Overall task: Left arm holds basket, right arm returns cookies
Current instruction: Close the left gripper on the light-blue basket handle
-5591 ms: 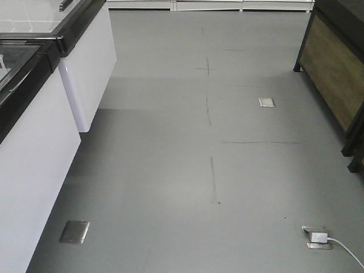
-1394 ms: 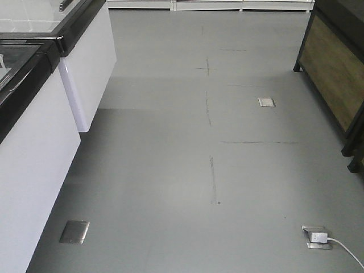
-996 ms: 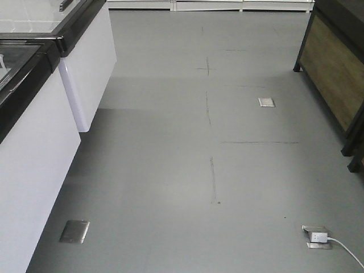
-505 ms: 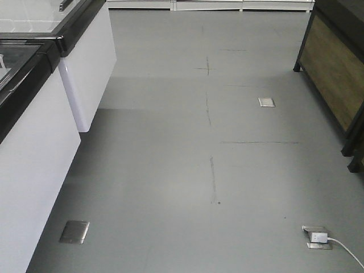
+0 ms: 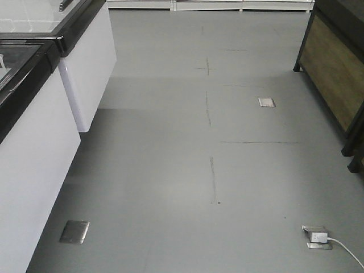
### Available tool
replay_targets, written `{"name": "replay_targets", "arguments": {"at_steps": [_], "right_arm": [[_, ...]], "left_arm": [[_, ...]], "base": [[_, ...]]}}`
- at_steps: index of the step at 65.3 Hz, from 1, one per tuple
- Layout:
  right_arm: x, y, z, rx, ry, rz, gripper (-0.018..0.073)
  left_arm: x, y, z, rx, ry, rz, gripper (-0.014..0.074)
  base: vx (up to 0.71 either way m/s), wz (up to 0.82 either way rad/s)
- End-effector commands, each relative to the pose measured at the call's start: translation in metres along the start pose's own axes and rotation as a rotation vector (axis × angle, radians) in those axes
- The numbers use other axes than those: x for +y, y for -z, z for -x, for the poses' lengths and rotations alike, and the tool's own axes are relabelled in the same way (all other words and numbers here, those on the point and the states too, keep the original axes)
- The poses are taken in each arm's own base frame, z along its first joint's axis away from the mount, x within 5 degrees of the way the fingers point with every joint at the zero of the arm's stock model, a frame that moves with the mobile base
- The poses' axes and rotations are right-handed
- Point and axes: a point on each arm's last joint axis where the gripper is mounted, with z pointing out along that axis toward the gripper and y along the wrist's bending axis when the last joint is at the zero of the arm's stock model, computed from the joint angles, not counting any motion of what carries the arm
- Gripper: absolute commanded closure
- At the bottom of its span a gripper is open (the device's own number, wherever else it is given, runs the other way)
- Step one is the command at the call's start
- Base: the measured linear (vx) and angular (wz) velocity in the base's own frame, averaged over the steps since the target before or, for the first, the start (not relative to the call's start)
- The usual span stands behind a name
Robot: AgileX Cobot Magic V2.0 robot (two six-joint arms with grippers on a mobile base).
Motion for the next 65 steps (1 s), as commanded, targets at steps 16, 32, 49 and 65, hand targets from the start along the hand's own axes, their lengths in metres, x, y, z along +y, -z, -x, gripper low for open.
{"name": "replay_targets", "arguments": {"at_steps": [16,32,49,65], "right_arm": [[0.000,0.000,0.001,-0.067,0.012,-0.001,0.0566],[0.000,0.000,0.001,-0.067,0.012,-0.001,0.0566],[0.000,0.000,0.001,-0.067,0.012,-0.001,0.0566],[0.000,0.000,0.001,-0.067,0.012,-0.001,0.0566]], "left_arm": [[-0.028,0.005,0.008,-0.035,0.007,-0.134,0.0507],[-0.028,0.005,0.008,-0.043,0.017,-0.133,0.0605],[-0.031,0.005,0.009,-0.046,0.035,-0.163,0.0603],[-0.040,0.008,0.011,-0.056,0.075,-0.251,0.0602]], "base": [[0.00,0.00],[0.00,0.00],[0.00,0.00],[0.00,0.00]]}}
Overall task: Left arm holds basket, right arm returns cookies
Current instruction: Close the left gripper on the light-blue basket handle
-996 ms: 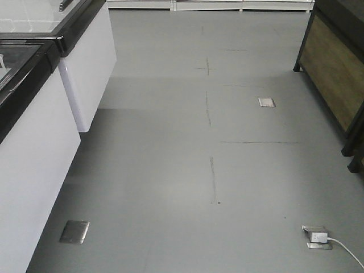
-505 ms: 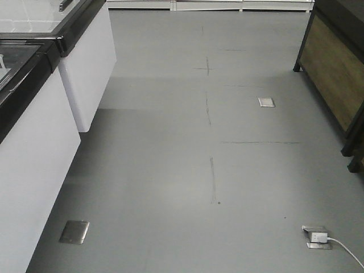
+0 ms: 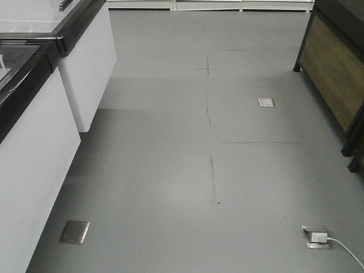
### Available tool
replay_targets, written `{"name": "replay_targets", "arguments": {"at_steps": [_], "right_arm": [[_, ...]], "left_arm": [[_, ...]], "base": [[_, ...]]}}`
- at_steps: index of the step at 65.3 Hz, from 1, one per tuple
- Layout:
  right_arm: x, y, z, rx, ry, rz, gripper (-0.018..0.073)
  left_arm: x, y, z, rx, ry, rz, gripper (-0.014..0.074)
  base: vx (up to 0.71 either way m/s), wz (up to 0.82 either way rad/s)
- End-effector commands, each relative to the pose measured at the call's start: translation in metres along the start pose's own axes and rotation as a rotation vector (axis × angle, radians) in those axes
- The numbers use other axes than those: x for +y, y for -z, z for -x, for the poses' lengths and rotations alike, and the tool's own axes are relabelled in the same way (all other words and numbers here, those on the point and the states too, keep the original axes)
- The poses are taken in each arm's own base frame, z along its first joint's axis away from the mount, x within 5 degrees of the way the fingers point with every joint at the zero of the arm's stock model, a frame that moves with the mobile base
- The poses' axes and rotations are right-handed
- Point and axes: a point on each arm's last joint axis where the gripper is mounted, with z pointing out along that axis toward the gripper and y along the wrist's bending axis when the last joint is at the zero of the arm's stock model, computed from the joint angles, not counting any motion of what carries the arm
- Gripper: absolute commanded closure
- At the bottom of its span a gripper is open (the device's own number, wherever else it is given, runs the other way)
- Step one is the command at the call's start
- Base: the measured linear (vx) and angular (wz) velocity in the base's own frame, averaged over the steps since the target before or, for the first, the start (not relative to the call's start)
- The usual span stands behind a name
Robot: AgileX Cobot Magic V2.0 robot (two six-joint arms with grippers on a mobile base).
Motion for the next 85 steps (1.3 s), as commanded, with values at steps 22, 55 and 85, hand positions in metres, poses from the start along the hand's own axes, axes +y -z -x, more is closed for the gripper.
{"name": "replay_targets", "arguments": {"at_steps": [22,55,85], "right_arm": [[0.000,0.000,0.001,-0.067,0.012,-0.001,0.0566],[0.000,0.000,0.001,-0.067,0.012,-0.001,0.0566],[0.000,0.000,0.001,-0.067,0.012,-0.001,0.0566]], "left_arm": [[-0.069,0.009,0.004,-0.005,-0.024,-0.322,0.0601],[-0.098,0.018,-0.037,0.157,0.168,-0.435,0.0601],[-0.112,0.031,-0.094,0.348,0.322,-0.480,0.0601]], "base": [[0.00,0.00],[0.00,0.00],[0.00,0.00]]}}
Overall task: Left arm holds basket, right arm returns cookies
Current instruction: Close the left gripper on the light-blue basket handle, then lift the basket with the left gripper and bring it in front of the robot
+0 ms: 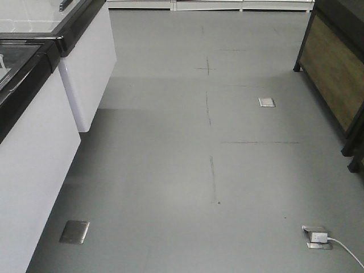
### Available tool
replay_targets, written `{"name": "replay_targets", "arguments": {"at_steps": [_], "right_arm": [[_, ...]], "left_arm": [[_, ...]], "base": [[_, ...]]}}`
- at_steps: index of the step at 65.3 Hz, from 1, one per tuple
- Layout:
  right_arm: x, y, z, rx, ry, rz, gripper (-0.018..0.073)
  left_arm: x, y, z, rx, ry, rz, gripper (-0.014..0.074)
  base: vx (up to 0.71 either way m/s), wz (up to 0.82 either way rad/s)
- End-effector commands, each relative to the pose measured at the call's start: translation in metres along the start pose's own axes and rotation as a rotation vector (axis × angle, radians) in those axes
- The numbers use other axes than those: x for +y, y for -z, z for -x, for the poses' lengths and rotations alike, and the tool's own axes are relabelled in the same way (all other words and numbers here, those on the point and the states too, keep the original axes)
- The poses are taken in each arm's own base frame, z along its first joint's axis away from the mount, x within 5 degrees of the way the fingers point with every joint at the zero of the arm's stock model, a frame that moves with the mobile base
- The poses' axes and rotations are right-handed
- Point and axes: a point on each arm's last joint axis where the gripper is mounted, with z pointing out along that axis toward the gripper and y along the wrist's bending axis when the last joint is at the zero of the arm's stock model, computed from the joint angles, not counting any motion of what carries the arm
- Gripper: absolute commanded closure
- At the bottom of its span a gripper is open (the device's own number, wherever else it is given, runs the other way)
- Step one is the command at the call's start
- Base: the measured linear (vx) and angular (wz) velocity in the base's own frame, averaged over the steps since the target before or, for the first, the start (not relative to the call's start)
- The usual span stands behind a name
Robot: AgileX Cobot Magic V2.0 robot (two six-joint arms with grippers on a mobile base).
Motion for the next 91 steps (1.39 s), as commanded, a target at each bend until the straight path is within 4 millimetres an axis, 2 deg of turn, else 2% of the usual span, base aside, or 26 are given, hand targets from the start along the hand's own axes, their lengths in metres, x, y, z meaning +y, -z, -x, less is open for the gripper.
{"name": "replay_targets", "arguments": {"at_steps": [1,21,40,68,91], "right_arm": [[0.000,0.000,0.001,-0.067,0.012,-0.001,0.0566],[0.000,0.000,0.001,-0.067,0.012,-0.001,0.0566],[0.000,0.000,0.001,-0.067,0.012,-0.001,0.0566],[0.000,0.000,0.001,-0.067,0.012,-0.001,0.0566],[0.000,0.000,0.001,-0.067,0.012,-0.001,0.0566]], "left_arm": [[-0.050,0.004,-0.020,0.079,0.038,-0.256,0.0601],[-0.048,0.007,-0.073,0.274,0.118,-0.244,0.0601],[-0.052,0.018,-0.127,0.446,0.181,-0.258,0.0601],[-0.056,0.052,-0.205,0.778,0.287,-0.223,0.0601],[-0.064,0.081,-0.248,0.931,0.354,-0.231,0.0601]], "base": [[0.00,0.00],[0.00,0.00],[0.00,0.00],[0.00,0.00],[0.00,0.00]]}}
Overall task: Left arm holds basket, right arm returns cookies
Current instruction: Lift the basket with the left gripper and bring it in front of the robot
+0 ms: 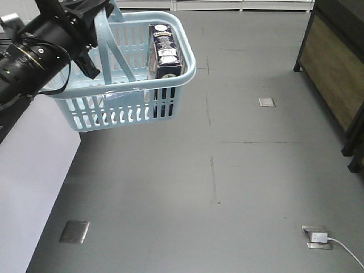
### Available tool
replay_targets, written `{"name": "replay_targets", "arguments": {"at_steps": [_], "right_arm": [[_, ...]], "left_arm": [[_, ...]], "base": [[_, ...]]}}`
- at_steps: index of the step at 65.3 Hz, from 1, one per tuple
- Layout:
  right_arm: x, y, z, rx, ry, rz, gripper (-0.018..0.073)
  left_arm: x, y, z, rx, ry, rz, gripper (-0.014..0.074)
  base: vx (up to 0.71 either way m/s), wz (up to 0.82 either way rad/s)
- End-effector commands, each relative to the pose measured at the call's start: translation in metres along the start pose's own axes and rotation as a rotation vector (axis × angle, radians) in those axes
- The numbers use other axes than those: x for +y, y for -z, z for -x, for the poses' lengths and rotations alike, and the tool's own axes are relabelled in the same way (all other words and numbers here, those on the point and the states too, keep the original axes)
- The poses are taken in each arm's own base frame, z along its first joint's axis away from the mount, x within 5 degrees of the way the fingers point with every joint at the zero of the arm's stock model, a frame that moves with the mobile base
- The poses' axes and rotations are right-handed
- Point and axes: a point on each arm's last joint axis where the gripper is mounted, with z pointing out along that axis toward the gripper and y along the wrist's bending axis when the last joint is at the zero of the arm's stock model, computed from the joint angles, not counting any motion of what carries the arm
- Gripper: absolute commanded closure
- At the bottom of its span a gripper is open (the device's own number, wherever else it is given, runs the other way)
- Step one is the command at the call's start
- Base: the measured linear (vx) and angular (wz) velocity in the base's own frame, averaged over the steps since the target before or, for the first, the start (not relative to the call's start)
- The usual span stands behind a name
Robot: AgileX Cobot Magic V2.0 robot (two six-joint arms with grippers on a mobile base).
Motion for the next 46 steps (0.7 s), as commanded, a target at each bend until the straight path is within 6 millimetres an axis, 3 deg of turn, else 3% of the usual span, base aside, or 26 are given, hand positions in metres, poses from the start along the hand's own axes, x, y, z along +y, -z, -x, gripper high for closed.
{"name": "replay_targets", "arguments": {"at_steps": [1,20,46], "right_arm": [[0.000,0.000,0.001,-0.067,0.012,-0.001,0.0566],[0.000,0.000,0.001,-0.067,0.012,-0.001,0.0566],[0.000,0.000,0.001,-0.067,0.012,-0.001,0.0566]], "left_arm": [[-0.046,-0.001,-0.022,0.093,0.014,-0.224,0.0601],[-0.037,-0.001,-0.053,0.186,0.119,-0.234,0.0599],[-0.021,0.024,-0.077,0.193,0.162,-0.235,0.0599]], "base": [[0.00,0.00],[0.00,0.00],[0.00,0.00]]}}
